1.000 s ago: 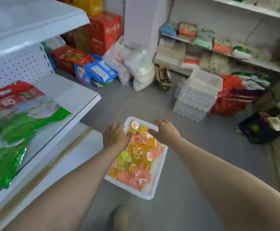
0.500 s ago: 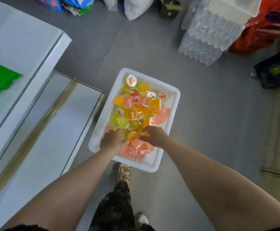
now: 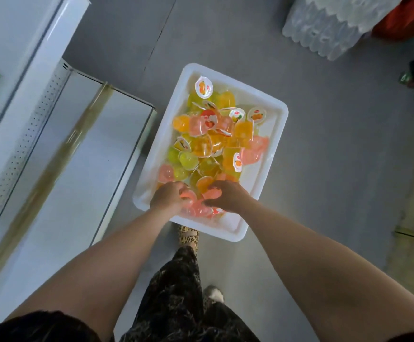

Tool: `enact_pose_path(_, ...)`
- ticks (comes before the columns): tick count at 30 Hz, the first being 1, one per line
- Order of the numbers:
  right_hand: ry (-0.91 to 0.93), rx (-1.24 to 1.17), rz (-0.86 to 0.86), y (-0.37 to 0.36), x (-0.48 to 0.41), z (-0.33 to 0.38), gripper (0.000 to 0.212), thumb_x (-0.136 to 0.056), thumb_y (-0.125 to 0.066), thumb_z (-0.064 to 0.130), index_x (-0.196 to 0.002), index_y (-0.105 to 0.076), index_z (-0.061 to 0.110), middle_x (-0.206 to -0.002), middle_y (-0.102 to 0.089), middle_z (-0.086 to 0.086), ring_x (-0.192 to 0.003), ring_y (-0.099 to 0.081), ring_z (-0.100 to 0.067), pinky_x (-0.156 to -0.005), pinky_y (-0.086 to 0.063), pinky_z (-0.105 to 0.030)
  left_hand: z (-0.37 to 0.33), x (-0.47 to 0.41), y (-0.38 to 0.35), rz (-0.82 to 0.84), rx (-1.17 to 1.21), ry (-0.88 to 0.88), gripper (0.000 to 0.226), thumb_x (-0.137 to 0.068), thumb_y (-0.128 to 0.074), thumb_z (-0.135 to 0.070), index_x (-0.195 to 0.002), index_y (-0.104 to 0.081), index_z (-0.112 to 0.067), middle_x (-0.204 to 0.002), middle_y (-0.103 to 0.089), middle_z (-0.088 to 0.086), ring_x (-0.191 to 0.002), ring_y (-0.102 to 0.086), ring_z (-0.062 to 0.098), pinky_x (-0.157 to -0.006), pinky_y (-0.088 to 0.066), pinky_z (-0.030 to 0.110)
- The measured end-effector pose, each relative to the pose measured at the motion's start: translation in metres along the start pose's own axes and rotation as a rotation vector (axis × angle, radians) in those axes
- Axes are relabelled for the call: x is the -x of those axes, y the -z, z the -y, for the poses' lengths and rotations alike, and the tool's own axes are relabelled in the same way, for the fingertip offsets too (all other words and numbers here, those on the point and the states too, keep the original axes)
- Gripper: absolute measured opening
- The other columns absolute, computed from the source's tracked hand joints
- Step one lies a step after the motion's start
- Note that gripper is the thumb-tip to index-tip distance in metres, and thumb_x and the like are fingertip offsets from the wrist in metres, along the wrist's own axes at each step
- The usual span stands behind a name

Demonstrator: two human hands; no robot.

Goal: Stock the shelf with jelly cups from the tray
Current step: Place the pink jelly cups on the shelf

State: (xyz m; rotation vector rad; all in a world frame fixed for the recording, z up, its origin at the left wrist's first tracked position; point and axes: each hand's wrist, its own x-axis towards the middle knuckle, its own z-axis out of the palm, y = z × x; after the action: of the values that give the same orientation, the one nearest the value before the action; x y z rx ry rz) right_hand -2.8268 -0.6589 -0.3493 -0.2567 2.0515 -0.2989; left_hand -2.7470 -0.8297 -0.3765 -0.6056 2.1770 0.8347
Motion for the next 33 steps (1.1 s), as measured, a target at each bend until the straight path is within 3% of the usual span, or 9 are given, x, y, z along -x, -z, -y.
enact_pose_path(3,0.012,0.0,-0.015,-0.003,0.0,-0.001,0.06,-0.077,-0.077,0.049,-0.129,-0.061,0.023,-0.131,-0.059,-0.003,-0.121,-0.054,-0.026,-0.098,-0.046,-0.036,-0.002,0.001,0.0,0.005,-0.019,-0.003,0.028,-0.078,-0.078,-0.039,-0.092,-0.057,-0.026,-0.087,-0.055,-0.009,-0.08,-0.053,0.015,-0.063,-0.039,0.025)
enact_pose_path(9,-0.047,-0.206,-0.087,0.0,0.006,-0.005,0.059,-0.073,-0.08,0.049,-0.12,-0.06,0.02,-0.117,-0.061,-0.001,-0.105,-0.058,-0.022,-0.086,-0.052,-0.035,-0.006,0.004,-0.005,-0.039,0.02,0.081,0.035,-0.084,-0.073,-0.03,-0.117,-0.064,-0.021,-0.117,-0.066,0.0,-0.105,-0.062,0.023,-0.079,-0.046,0.028)
enact_pose_path(16,-0.068,-0.614,-0.103,0.01,0.043,-0.005,0.056,-0.077,-0.08,0.042,-0.122,-0.062,0.015,-0.109,-0.066,-0.003,-0.092,-0.065,-0.019,-0.083,-0.057,-0.035,-0.005,0.033,0.015,-0.093,0.226,0.2,0.05,-0.081,-0.077,-0.025,-0.127,-0.061,-0.018,-0.127,-0.062,0.002,-0.114,-0.059,0.024,-0.091,-0.047,0.03)
enact_pose_path(19,-0.039,-0.764,-0.112,0.014,0.071,-0.002,0.04,-0.08,-0.079,0.033,-0.112,-0.062,0.016,-0.096,-0.069,-0.001,-0.077,-0.065,-0.013,-0.072,-0.056,-0.029,-0.001,0.056,0.019,-0.082,0.666,0.251,0.06,-0.078,-0.079,-0.015,-0.133,-0.056,-0.012,-0.116,-0.065,0.009,-0.101,-0.065,0.026,-0.091,-0.055,0.036)
enact_pose_path(21,-0.017,-0.828,-0.133,0.015,0.088,-0.001,0.047,-0.079,-0.08,0.034,-0.116,-0.06,0.012,-0.1,-0.069,-0.006,-0.082,-0.065,-0.019,-0.079,-0.057,-0.037,-0.002,0.079,0.021,0.005,1.063,0.264,0.062,-0.08,-0.077,-0.004,-0.136,-0.051,-0.007,-0.105,-0.066,0.011,-0.086,-0.065,0.022,-0.076,-0.059,0.031)
enact_pose_path(23,0.027,-0.856,-0.144,0.016,0.112,0.0,0.051,-0.08,-0.079,0.032,-0.121,-0.058,0.011,-0.102,-0.068,-0.009,-0.085,-0.064,-0.019,-0.082,-0.056,-0.04,-0.004,0.108,0.019,0.043,1.286,0.234,0.063,-0.081,-0.075,-0.002,-0.138,-0.049,-0.005,-0.098,-0.065,0.011,-0.08,-0.062,0.018,-0.061,-0.056,0.023)
enact_pose_path(28,0.169,-0.848,-0.206,0.02,0.186,0.005,0.054,-0.08,-0.079,0.034,-0.125,-0.056,0.014,-0.107,-0.069,-0.005,-0.088,-0.066,-0.017,-0.08,-0.054,-0.037,-0.019,0.194,0.005,0.087,1.568,0.057,0.063,-0.086,-0.066,0.005,-0.142,-0.043,-0.013,-0.099,-0.063,0.009,-0.08,-0.059,0.016,-0.063,-0.055,0.022)
enact_pose_path(31,0.283,-0.824,-0.256,0.021,0.239,0.009,0.055,-0.079,-0.079,0.037,-0.126,-0.056,0.018,-0.117,-0.065,-0.005,-0.103,-0.065,-0.021,-0.078,-0.054,-0.034,-0.032,0.262,-0.002,0.113,1.711,-0.135,0.039,-0.09,-0.057,0.008,-0.118,-0.059,-0.019,-0.102,-0.062,0.013,-0.083,-0.059,0.02,-0.067,-0.055,0.025)
enact_pose_path(33,0.375,-0.803,-0.288,0.02,0.276,0.016,0.05,-0.078,-0.079,0.039,-0.121,-0.062,0.02,-0.112,-0.067,-0.004,-0.098,-0.065,-0.019,-0.078,-0.054,-0.033,-0.034,0.307,-0.01,0.096,1.737,-0.265,0.037,-0.09,-0.056,0.008,-0.108,-0.065,-0.022,-0.104,-0.062,0.013,-0.086,-0.059,0.023,-0.071,-0.054,0.028)
